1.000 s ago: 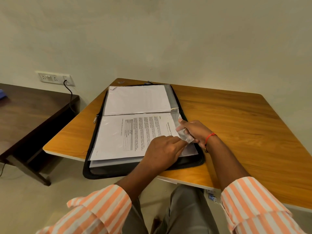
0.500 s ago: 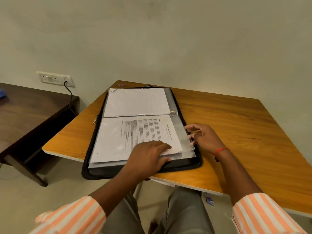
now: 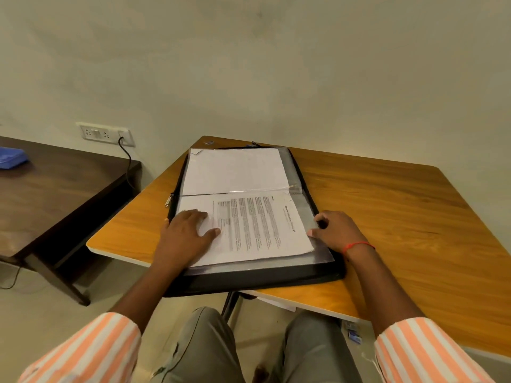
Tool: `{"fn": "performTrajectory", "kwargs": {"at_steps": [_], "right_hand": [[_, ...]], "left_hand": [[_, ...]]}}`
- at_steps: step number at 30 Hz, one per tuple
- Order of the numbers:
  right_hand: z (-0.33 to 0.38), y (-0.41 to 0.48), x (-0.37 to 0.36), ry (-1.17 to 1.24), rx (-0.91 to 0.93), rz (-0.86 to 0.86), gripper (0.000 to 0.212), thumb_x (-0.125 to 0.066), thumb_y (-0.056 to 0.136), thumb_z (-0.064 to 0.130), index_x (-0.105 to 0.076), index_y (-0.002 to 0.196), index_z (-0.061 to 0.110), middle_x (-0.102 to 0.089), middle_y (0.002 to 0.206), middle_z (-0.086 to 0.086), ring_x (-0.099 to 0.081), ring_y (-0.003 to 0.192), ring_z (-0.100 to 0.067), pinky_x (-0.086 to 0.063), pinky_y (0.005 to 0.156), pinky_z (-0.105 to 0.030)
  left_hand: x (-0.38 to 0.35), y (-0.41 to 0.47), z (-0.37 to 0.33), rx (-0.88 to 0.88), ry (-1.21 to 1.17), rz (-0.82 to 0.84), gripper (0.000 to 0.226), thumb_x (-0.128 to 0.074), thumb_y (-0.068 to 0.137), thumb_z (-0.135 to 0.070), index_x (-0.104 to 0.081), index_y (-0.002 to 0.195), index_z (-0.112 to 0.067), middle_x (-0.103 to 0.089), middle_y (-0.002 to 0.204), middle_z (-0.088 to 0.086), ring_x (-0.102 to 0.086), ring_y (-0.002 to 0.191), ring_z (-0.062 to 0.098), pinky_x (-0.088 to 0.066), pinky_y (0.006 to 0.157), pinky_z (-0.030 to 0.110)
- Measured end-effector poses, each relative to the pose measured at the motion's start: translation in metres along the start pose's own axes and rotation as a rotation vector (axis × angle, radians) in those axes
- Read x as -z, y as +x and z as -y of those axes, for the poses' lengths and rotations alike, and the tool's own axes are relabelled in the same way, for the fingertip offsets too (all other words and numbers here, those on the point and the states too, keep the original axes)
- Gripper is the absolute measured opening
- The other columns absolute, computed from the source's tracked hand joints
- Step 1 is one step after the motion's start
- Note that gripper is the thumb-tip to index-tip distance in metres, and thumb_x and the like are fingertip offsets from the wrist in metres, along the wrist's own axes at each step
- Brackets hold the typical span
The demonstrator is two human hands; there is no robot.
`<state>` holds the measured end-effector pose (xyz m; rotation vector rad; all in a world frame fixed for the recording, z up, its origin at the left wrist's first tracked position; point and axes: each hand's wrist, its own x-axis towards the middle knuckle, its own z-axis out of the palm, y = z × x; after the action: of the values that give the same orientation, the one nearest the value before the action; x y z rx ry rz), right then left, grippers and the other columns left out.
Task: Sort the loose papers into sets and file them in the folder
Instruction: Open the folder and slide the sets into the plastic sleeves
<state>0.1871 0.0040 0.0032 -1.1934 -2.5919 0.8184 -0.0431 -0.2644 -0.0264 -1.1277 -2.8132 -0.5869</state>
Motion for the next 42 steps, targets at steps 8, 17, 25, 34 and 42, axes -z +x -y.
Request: {"fn": "performTrajectory", "kwargs": {"at_steps": [8, 17, 25, 34, 42], "right_hand": [[0.004, 0.011, 0.01, -0.327, -0.122, -0.204, 0.036, -0.056, 0.091, 0.017, -0.057, 0.126, 0.011, -0.054, 0.126, -0.018, -0.051, 0.117, -0.037, -0.043, 0.097, -0.043], [0.018, 0.01, -0.022, -0.339, -0.015, -0.08, 0.071, -0.032, 0.096, 0.069, -0.041, 0.147, 0.021, -0.038, 0.152, -0.015, -0.034, 0.141, -0.034, -0.027, 0.112, -0.049], [-0.034, 0.0, -0.008, -0.366, 0.075, -0.094, 0.082, -0.019, 0.093, 0.077, -0.021, 0.159, 0.028, -0.019, 0.166, -0.007, -0.016, 0.153, -0.025, -0.014, 0.121, -0.048], [-0.045, 0.021, 0.015, -0.399, 0.117, 0.017, 0.077, -0.027, 0.096, 0.073, -0.018, 0.159, 0.03, -0.011, 0.168, -0.002, -0.01, 0.154, -0.022, -0.009, 0.123, -0.047], [0.034, 0.034, -0.008, -0.304, 0.209, -0.037, 0.068, -0.033, 0.1, 0.063, -0.025, 0.158, 0.028, -0.018, 0.165, -0.012, -0.015, 0.153, -0.027, -0.013, 0.12, -0.047]], "left_hand": [[-0.006, -0.041, -0.072, 0.041, -0.108, 0.036, 0.065, -0.05, 0.09, -0.07, -0.052, 0.14, -0.029, -0.047, 0.149, -0.001, -0.034, 0.141, 0.021, -0.018, 0.12, 0.055], [-0.023, -0.097, -0.216, 0.138, -0.474, 0.246, 0.065, -0.053, 0.092, -0.062, -0.036, 0.149, -0.036, 0.003, 0.168, 0.003, 0.018, 0.154, 0.027, 0.018, 0.118, 0.06], [-0.014, -0.022, -0.15, 0.318, -0.521, -0.121, 0.044, -0.062, 0.091, -0.048, -0.051, 0.13, -0.032, -0.028, 0.156, 0.003, -0.023, 0.147, 0.025, -0.024, 0.115, 0.051], [0.006, 0.06, -0.068, 0.76, -0.731, -0.276, 0.079, -0.079, 0.084, -0.03, -0.032, 0.143, -0.006, -0.046, 0.141, 0.024, -0.053, 0.123, 0.041, -0.049, 0.1, 0.048], [0.008, 0.078, -0.053, 0.851, -0.784, -0.186, 0.082, -0.081, 0.08, -0.044, -0.039, 0.14, -0.008, -0.051, 0.137, 0.022, -0.061, 0.109, 0.041, -0.058, 0.089, 0.052]]}}
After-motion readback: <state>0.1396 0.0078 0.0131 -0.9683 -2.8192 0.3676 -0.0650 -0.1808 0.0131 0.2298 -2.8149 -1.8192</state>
